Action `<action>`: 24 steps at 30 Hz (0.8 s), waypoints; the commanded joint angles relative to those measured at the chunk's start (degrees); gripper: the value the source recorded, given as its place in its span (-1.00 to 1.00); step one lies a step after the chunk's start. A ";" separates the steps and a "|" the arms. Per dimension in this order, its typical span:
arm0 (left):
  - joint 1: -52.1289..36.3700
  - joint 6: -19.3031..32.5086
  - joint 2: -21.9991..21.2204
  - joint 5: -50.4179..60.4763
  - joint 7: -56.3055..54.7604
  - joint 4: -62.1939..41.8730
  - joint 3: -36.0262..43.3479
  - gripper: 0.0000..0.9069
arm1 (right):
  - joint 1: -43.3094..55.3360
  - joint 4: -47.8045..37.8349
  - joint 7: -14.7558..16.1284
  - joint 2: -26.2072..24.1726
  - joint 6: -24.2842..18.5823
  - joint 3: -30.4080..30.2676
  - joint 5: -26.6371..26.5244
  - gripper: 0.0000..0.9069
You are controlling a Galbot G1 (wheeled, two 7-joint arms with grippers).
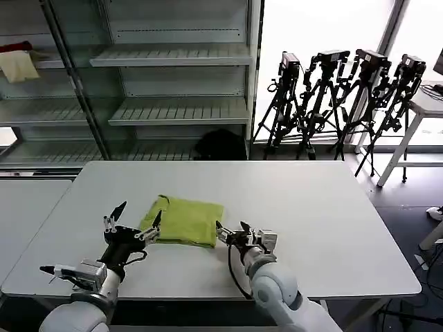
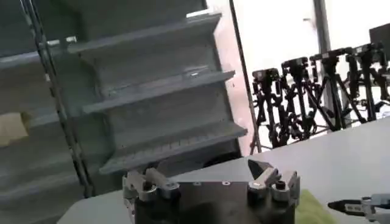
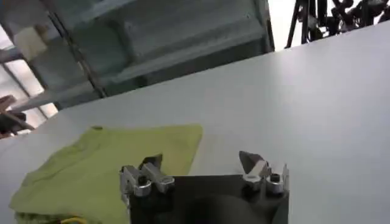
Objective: Fold and organize the clothes.
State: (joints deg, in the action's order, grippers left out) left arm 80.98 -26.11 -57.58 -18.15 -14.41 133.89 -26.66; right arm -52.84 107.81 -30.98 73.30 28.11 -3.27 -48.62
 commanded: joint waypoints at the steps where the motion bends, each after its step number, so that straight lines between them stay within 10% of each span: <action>1: 1.98 0.56 -0.91 0.18 0.44 -0.04 -1.27 1.00 | 4.43 -4.23 -4.16 3.10 3.09 -3.11 -1.80 0.53; 16: 1.16 1.05 -1.01 0.23 0.80 -1.41 -0.87 1.00 | 4.88 -5.89 -3.84 4.14 2.65 -3.66 -1.12 0.04; 24: 0.83 1.14 -0.88 0.04 0.96 -1.29 -0.74 1.00 | 5.67 -7.02 -3.57 4.83 2.05 -4.06 -0.73 -0.80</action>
State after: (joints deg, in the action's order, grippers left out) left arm 81.68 -25.03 -58.40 -18.06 -13.52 132.53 -27.41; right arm -47.95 101.93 -34.19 77.47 30.18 -6.87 -49.36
